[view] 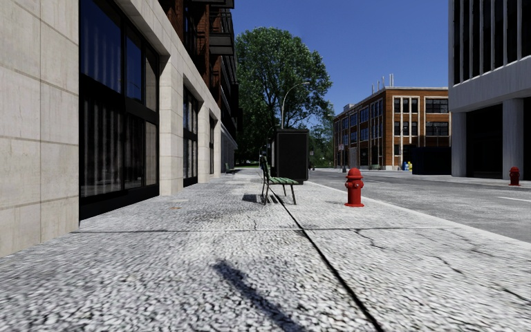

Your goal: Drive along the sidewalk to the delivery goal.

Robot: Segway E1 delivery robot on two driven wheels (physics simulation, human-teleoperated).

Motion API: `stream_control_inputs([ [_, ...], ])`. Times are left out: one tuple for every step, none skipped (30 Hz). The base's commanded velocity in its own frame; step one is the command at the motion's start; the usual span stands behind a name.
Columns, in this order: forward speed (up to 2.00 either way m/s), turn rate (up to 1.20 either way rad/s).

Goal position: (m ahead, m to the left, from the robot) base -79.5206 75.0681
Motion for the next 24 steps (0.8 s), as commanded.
stream_control_inputs([
  [0.0, 0.0],
  [0.0, 0.0],
  [0.0, 0.0],
  [0.0, 0.0],
  [0.0, 0.0],
  [0.0, 0.0],
  [0.0, 0.0],
  [0.0, 0.0],
  [0.0, 0.0],
  [0.0, 0.0],
  [0.0, 0.0],
  [0.0, 0.0],
  [0.0, 0.0],
  [0.0, 0.0],
  [0.0, 0.0],
  [0.0, 0.0],
  [0.0, 0.0],
  [0.0, 0.0],
  [0.0, 0.0],
  [0.0, 0.0],
  [0.0, 0.0],
  [0.0, 0.0],
  [0.0, 0.0],
  [0.0, 0.0],
])
